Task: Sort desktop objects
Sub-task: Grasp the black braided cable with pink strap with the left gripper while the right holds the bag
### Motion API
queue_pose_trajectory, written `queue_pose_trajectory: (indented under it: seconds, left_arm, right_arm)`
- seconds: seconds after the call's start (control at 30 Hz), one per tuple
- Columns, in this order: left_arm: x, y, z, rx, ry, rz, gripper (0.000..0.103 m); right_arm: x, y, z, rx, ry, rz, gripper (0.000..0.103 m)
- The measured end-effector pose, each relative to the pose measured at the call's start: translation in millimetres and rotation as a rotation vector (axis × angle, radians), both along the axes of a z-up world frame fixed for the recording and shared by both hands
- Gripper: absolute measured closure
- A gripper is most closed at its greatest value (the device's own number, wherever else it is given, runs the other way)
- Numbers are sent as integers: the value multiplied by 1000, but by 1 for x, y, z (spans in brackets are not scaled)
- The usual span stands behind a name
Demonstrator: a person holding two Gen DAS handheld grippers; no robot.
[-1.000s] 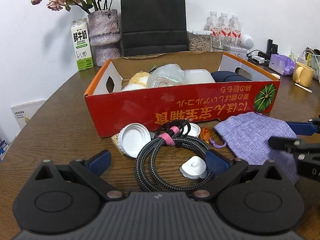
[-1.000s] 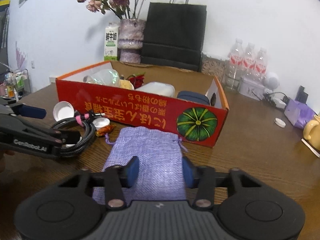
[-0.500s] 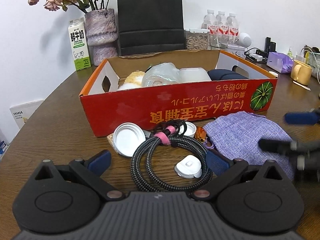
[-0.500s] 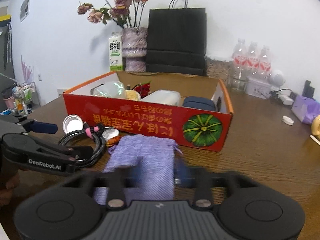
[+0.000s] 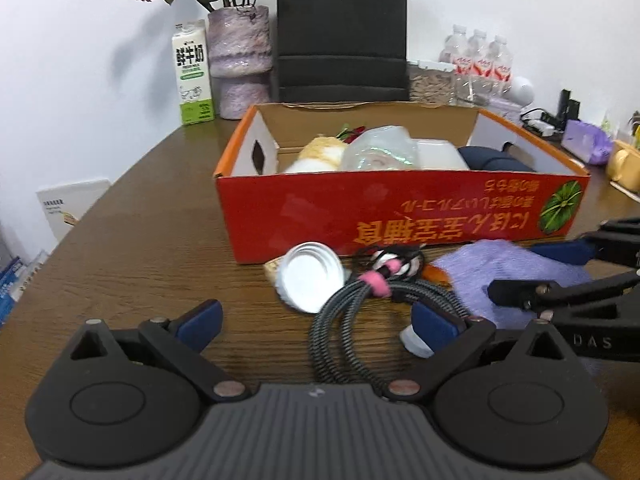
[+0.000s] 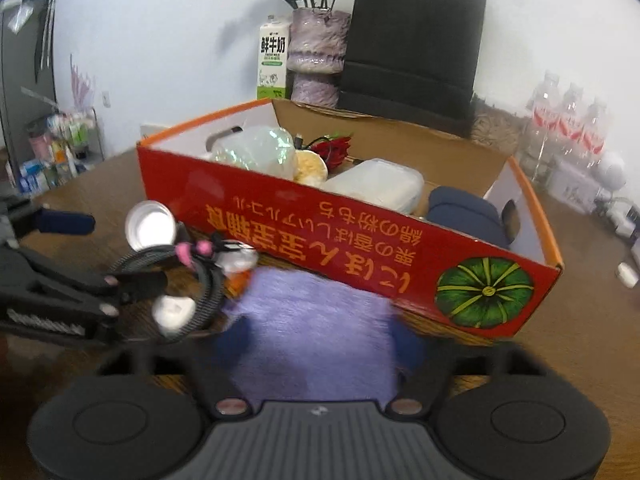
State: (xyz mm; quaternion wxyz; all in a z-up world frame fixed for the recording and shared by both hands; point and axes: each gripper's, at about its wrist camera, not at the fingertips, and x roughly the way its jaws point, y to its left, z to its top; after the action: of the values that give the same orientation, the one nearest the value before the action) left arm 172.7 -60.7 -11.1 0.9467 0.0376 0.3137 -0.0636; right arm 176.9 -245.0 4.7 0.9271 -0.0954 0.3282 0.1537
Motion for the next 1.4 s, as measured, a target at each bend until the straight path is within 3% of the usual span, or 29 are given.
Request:
queue_pose_trajectory:
  seconds: [0.03,0.07,0.1,0.2,0.5,0.8,0.97,1.07,1.4]
  left_arm:
    - [0,-1,0,7,-4,-1,0]
    - [0,-3,0,13,-5,-2,0]
    - [0,-4,0,15,-5,-7,0]
    - [-1,-7,0,13,-1,-20,0]
    - [-4,-24,0,29,2,-72,0]
    - [5,-38,-9,73,54,-85,0]
    - [9,-31,-10,23,81,-73,0]
    - [7,-28,-9,-7,85,-89,12]
    - [-6,-29,3,-17,35,-102,13]
  right_arm:
    - [-2,-1,1,9,-6,1,62]
    - [-4,-2,2,14,-10,-1,79]
    - [-7,-4,3,21,-21,-2,90]
    - [-15,-8,7,37,-55,-1,97]
    - [-36,-35,28,134,-139,-62,99]
    - [-43,-56,30,173,-148,-112,99]
    - [-45,-55,27,178,-146,-106,99]
    - [-47,-54,28,179,-150,-105,99]
    - [-54,-52,36,179,-173,-101,99]
